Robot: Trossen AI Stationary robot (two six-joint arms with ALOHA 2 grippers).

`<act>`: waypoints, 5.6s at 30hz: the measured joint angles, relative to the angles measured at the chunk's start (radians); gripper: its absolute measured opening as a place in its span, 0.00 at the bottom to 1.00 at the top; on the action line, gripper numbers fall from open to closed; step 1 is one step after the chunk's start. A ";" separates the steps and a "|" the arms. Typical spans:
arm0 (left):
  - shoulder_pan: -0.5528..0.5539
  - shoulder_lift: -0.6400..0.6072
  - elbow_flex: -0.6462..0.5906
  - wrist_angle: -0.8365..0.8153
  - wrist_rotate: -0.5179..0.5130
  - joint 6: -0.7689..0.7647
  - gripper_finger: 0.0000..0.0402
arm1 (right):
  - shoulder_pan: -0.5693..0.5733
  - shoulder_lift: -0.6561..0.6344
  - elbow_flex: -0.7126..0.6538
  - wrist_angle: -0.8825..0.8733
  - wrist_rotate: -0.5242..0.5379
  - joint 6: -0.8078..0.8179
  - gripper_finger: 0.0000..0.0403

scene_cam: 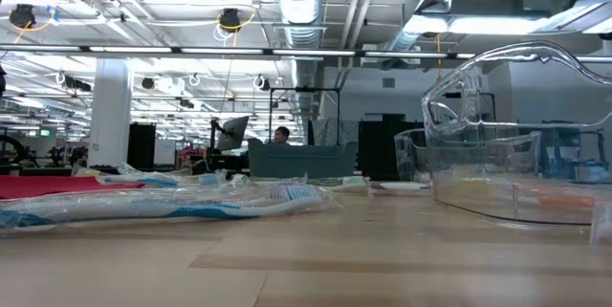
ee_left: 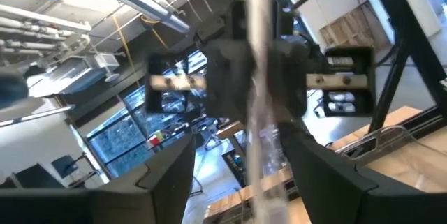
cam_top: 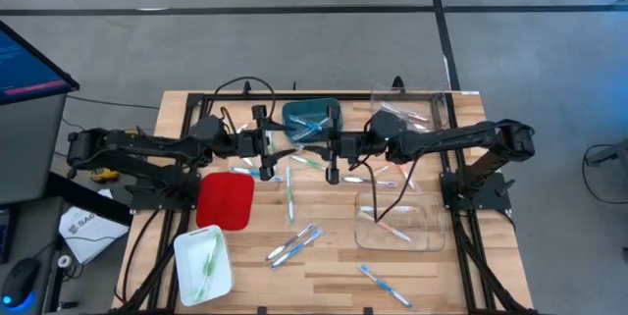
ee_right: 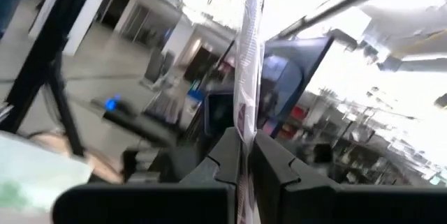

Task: Pick & Place Toothbrushes
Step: Put the purple toothbrush into the top transparent bin

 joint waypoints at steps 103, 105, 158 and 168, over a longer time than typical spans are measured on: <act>0.103 0.347 0.436 -1.281 -0.076 0.050 0.04 | -0.001 -0.040 0.220 -1.109 0.491 0.432 0.64; 0.097 0.357 0.443 -1.280 -0.107 0.052 0.04 | 0.000 0.015 0.283 -1.157 0.490 0.432 0.64; 0.082 0.304 0.424 -1.123 -0.127 0.045 0.04 | -0.034 0.243 0.502 -1.383 0.383 0.447 0.46; 0.082 0.304 0.424 -1.123 -0.131 0.045 0.04 | -0.034 0.243 0.502 -1.397 0.383 0.447 0.34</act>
